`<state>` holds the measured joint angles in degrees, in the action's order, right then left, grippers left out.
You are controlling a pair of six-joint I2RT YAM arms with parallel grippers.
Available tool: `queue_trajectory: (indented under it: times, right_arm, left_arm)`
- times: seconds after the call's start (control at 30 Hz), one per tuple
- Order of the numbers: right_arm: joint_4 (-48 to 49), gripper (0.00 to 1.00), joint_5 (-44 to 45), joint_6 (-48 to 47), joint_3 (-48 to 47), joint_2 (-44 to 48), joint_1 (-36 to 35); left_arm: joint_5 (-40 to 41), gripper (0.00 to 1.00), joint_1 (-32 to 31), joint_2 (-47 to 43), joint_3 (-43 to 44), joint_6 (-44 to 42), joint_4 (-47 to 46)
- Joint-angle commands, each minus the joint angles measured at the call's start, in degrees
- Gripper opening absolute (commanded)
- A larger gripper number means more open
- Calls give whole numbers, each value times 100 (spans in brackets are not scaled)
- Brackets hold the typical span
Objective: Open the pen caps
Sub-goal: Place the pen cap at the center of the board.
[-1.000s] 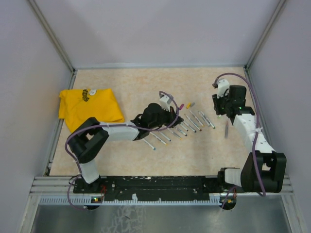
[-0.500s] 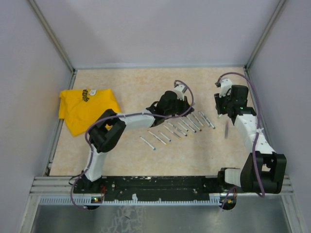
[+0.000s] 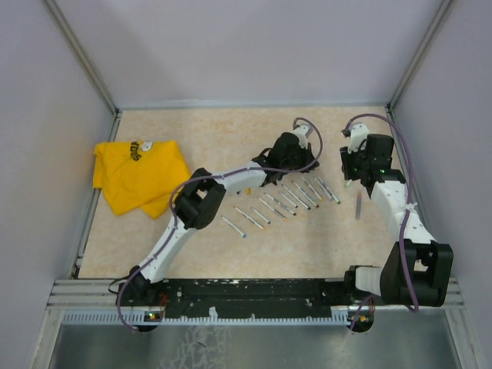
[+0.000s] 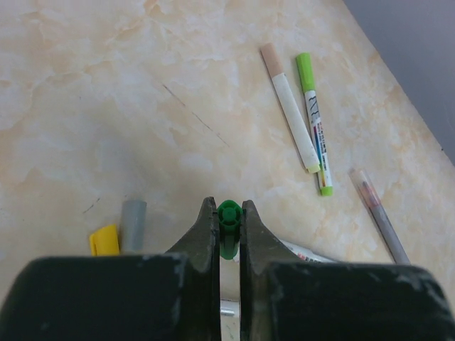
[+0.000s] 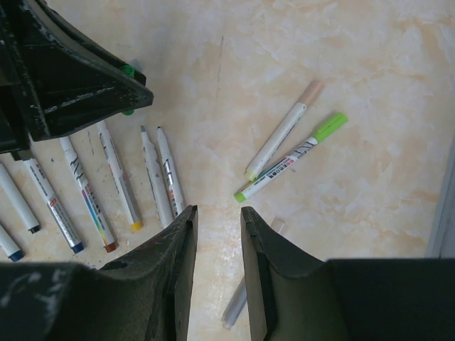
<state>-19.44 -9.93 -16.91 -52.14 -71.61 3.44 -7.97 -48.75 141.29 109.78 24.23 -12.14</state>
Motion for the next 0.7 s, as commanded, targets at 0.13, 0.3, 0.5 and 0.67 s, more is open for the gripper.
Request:
queue_trajectory:
  times: [0.13, 0.3, 0.5, 0.67]
  right_arm:
    - [232, 31, 8, 55, -38, 196, 38]
    - [235, 31, -31, 49, -42, 191, 33]
    - [230, 31, -57, 48, -28, 186, 35]
    - [214, 31, -74, 51, -34, 174, 34]
  left_arm:
    - [144, 4, 41, 730, 1029, -225, 402]
    - [274, 12, 59, 887, 1228, -261, 459]
    - [376, 27, 72, 957, 1346, -282, 494]
    - [378, 34, 90, 870, 1374, -307, 529]
